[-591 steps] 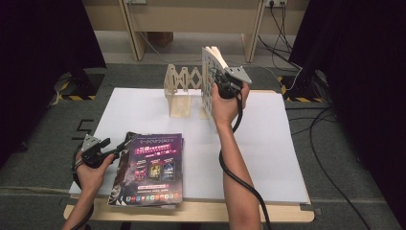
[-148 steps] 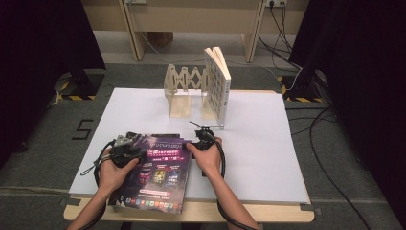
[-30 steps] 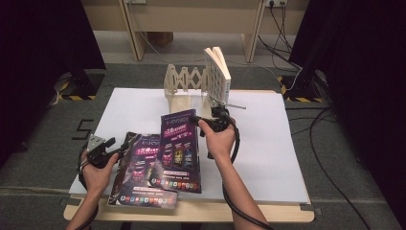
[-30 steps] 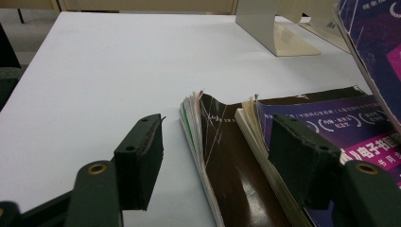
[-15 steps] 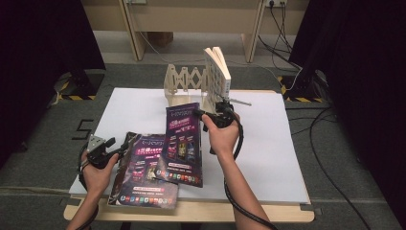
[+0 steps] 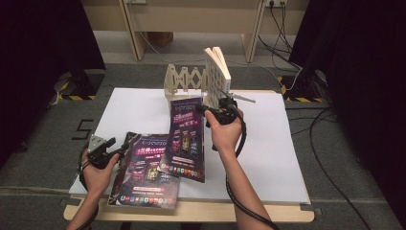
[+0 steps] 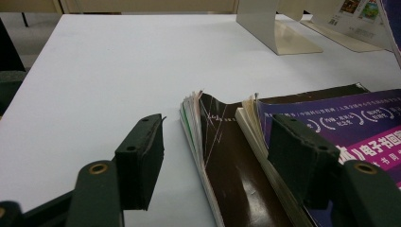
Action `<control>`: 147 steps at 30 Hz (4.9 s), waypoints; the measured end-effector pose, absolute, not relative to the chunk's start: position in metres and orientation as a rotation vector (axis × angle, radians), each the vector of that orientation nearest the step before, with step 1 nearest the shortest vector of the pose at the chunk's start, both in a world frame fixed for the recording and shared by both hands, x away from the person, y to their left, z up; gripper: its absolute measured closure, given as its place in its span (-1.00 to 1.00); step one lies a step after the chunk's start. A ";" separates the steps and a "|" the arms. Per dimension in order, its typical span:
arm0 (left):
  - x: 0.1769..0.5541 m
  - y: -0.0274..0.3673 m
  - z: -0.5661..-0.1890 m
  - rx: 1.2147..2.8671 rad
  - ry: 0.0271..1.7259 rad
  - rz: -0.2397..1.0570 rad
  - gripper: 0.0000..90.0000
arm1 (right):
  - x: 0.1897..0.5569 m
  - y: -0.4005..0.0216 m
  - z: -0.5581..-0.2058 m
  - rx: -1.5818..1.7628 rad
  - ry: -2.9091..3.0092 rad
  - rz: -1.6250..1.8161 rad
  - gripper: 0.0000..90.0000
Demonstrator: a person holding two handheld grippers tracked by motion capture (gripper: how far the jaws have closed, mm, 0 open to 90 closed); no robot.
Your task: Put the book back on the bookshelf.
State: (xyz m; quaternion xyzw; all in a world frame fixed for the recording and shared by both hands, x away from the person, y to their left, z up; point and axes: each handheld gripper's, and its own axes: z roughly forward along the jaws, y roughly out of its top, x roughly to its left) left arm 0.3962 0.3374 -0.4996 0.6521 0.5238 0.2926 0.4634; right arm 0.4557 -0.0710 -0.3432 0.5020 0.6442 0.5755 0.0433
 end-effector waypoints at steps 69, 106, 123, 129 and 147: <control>0.397 0.334 -0.499 1.636 1.280 0.737 -0.18 | 0.473 -0.077 -0.303 1.385 1.617 1.694 0.89; 0.397 0.334 -0.500 1.640 1.277 0.738 -0.18 | 0.510 -0.064 -0.296 1.275 1.524 1.632 0.89; 0.396 0.332 -0.500 1.654 1.268 0.747 -0.18 | 0.529 -0.053 -0.291 1.219 1.499 1.575 0.89; 0.396 0.332 -0.500 1.657 1.265 0.750 -0.17 | 0.535 -0.044 -0.289 1.207 1.491 1.580 0.88; 0.396 0.332 -0.500 1.659 1.258 0.744 -0.17 | 0.554 -0.028 -0.301 1.170 1.503 1.516 0.88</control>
